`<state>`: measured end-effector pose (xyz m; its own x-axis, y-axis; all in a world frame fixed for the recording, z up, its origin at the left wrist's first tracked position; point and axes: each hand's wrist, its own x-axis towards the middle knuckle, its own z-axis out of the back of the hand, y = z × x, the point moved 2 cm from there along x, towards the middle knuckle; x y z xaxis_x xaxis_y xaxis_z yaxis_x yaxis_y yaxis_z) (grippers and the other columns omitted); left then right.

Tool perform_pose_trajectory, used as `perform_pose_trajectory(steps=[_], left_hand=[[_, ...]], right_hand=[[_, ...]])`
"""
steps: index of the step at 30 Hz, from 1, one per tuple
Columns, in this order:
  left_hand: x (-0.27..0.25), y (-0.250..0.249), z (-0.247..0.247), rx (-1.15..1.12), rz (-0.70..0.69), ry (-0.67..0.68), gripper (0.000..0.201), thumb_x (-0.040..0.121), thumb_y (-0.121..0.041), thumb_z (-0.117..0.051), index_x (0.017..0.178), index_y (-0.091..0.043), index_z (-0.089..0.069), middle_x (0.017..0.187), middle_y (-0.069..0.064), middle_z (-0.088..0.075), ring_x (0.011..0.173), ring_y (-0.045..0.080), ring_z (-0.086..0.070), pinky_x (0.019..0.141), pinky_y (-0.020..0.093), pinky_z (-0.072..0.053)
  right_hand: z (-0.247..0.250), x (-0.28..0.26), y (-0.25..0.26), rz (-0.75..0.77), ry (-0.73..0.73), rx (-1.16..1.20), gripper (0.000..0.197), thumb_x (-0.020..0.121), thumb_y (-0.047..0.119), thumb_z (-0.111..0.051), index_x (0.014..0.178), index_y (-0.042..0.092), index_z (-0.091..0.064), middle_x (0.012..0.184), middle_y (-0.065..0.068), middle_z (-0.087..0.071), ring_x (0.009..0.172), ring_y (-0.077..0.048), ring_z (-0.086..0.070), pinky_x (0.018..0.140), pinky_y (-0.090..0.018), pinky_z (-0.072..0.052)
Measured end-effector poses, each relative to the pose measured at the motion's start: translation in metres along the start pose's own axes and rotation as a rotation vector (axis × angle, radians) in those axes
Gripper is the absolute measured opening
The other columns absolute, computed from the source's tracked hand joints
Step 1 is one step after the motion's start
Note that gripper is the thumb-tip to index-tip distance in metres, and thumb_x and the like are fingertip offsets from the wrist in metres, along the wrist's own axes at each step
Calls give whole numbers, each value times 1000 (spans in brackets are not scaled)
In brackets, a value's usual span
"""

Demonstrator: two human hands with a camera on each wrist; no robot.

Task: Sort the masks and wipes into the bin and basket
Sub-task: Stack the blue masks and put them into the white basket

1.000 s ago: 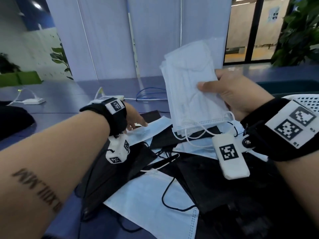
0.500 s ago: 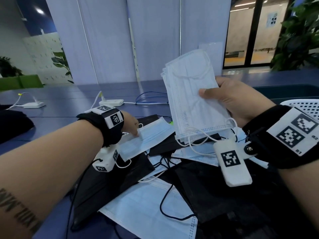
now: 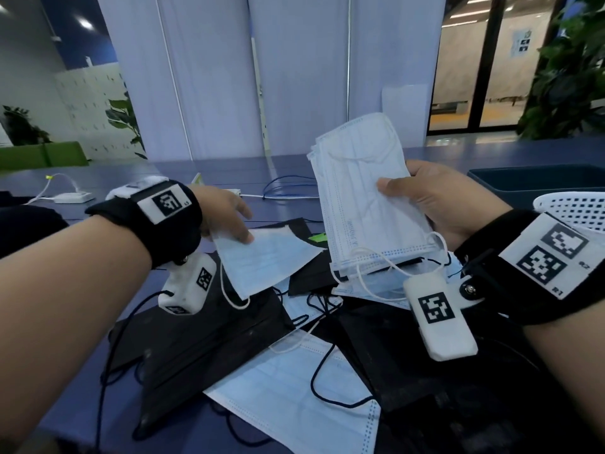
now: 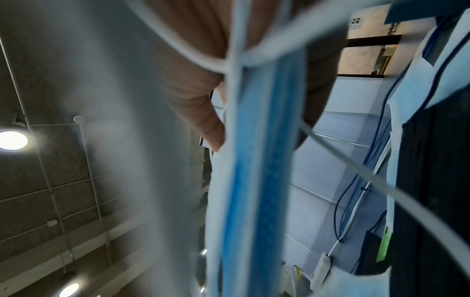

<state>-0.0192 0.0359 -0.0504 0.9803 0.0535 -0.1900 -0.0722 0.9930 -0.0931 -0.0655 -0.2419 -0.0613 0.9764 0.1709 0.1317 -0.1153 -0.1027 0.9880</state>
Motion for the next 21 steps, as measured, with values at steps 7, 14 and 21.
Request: perform_pose_trajectory(steps=[7, 14, 21], left_hand=[[-19, -32, 26, -951, -181, -52, 22, 90, 6, -48, 90, -13, -60, 88, 7, -66, 65, 17, -64, 51, 22, -54], [-33, -71, -8, -1326, -416, 294, 58, 84, 22, -28, 128, -7, -52, 108, 8, -70, 88, 20, -71, 72, 34, -60], [-48, -96, -15, -1606, -568, 433, 41, 98, -16, -26, 125, -10, -56, 118, 10, -67, 103, 25, -67, 84, 41, -57]], right_hand=[[2, 1, 3, 1, 59, 243, 34, 92, 6, -49, 126, 4, -55, 119, -14, -66, 106, -31, -65, 88, -51, -53], [-4, 1, 3, 55, 60, 344, 38, 92, 4, -49, 130, 3, -50, 121, -12, -65, 110, -29, -64, 92, -51, -51], [-3, 7, -2, 148, -72, 112, 34, 92, -1, -50, 125, 1, -54, 113, -7, -69, 102, -21, -68, 86, -34, -56]])
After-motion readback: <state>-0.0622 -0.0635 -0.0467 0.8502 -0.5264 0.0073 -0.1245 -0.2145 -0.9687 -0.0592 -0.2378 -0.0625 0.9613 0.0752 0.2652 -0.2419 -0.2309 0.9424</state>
